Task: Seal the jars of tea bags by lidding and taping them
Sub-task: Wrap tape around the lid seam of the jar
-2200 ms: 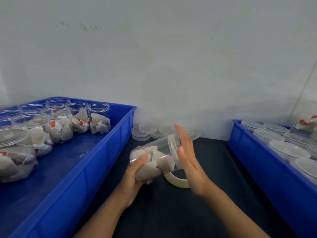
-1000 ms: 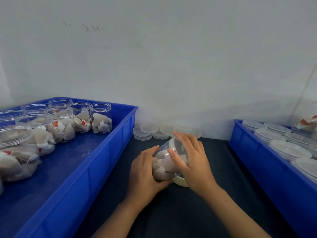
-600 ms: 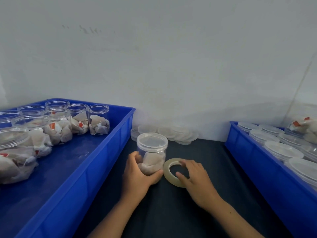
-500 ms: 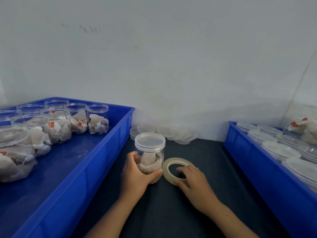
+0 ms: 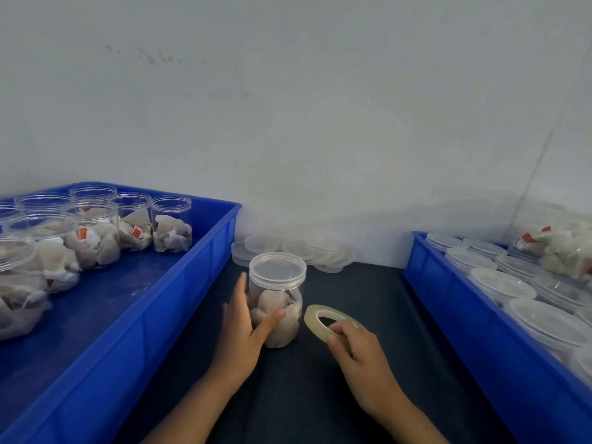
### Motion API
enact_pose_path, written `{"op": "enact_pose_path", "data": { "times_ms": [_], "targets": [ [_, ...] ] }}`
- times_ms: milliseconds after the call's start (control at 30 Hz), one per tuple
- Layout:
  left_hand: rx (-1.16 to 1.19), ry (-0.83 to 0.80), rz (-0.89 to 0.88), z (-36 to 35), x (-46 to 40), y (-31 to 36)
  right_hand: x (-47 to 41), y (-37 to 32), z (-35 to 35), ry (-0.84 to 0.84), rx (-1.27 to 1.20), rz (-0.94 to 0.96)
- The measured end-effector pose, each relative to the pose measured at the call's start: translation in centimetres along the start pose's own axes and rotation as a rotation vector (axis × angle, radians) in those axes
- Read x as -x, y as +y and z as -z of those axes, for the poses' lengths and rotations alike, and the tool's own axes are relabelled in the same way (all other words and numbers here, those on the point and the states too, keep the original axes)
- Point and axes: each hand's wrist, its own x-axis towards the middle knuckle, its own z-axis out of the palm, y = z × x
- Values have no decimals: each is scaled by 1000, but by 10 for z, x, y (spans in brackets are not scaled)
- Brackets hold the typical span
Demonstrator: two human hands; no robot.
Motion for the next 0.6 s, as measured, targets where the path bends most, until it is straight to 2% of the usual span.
{"op": "enact_pose_path", "data": {
  "times_ms": [100, 133, 200, 267, 300, 400, 600],
  "targets": [
    [-181, 408, -363, 3, 7, 15, 6, 2, -5, 39, -10, 12],
    [-216, 430, -477, 3, 9, 19, 7, 3, -6, 63, -25, 18],
    [-273, 236, -605, -1, 16, 26, 9, 4, -7, 101, -62, 41],
    [-339, -13, -585, -8, 21, 27, 11, 3, -7, 95, -70, 65],
    [-343, -78, -528, -12, 22, 28, 13, 2, -7, 87, -67, 82],
    [-241, -99, -368, -20, 23, 25, 15, -1, -6, 52, -97, 137],
    [-133, -81, -278, -22, 27, 26, 15, -3, -6, 0, -65, 179]
  ]
}}
